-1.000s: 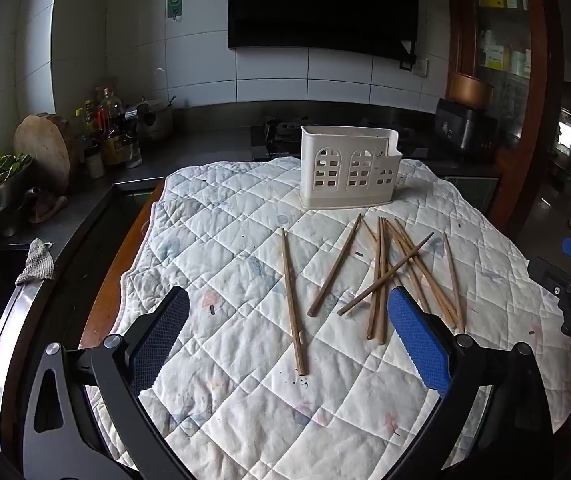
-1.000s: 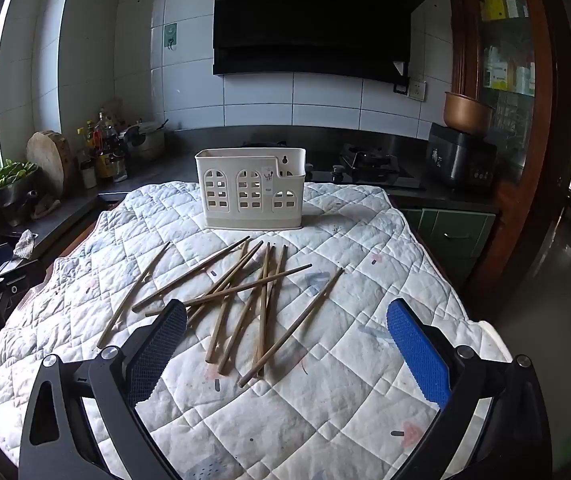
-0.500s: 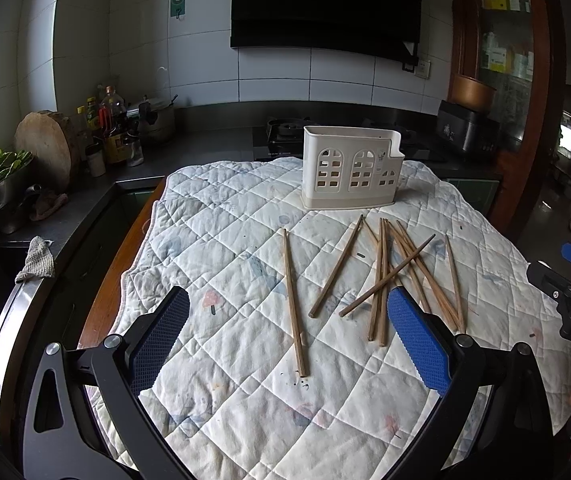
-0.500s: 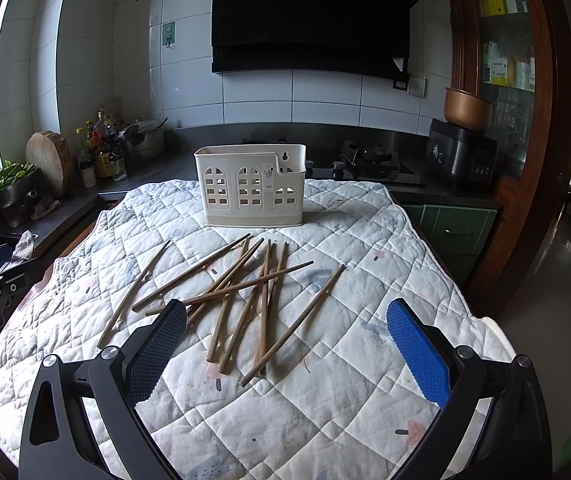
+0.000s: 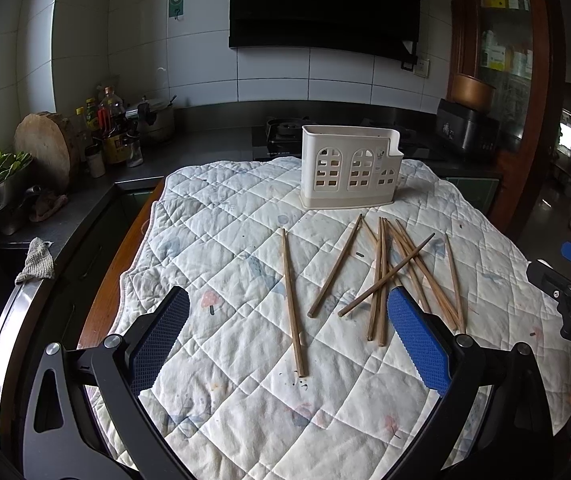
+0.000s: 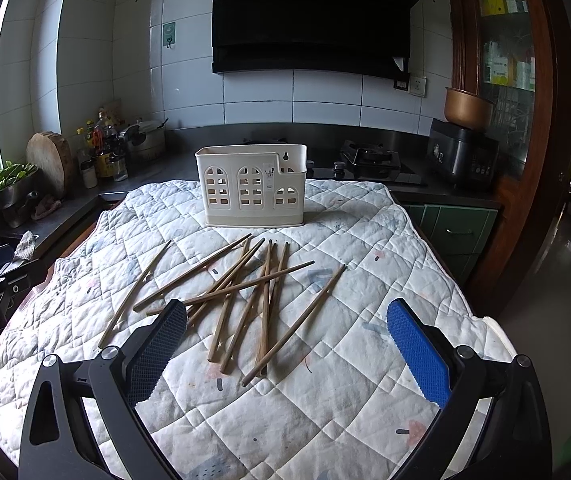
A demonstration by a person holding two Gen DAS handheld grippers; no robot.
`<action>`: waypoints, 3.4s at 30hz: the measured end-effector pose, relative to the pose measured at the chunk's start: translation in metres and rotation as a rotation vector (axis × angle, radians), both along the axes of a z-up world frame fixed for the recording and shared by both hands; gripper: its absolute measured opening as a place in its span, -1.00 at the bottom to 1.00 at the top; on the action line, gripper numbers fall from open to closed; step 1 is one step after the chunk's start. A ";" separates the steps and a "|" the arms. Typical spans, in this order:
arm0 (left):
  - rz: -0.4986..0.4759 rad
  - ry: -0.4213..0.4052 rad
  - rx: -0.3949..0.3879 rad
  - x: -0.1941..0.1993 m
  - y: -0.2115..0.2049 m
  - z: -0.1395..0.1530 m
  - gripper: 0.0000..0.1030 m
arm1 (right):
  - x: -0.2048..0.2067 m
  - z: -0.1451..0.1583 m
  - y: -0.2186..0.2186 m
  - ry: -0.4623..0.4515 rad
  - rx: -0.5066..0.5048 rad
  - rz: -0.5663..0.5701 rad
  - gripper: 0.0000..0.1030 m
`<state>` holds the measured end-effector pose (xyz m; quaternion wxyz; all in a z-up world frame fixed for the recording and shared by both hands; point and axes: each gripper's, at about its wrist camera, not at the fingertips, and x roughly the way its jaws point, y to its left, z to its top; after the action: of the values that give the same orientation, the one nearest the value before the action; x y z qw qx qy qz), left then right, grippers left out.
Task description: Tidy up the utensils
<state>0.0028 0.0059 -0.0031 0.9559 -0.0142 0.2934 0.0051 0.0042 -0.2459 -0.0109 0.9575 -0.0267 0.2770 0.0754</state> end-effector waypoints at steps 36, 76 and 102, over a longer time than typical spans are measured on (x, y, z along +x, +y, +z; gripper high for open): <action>-0.008 -0.001 0.016 0.004 -0.006 0.001 0.91 | 0.002 -0.003 -0.001 0.004 0.013 -0.008 0.89; -0.016 0.034 -0.004 0.014 -0.005 -0.008 0.91 | 0.015 -0.016 0.002 0.053 0.027 0.001 0.89; -0.085 0.131 -0.018 0.067 -0.006 -0.042 0.89 | 0.060 -0.054 0.001 0.172 0.033 -0.050 0.87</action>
<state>0.0699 0.0001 -0.0448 0.9338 -0.0100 0.3557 -0.0375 0.0646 -0.2452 -0.0651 0.9320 0.0024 0.3577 0.0581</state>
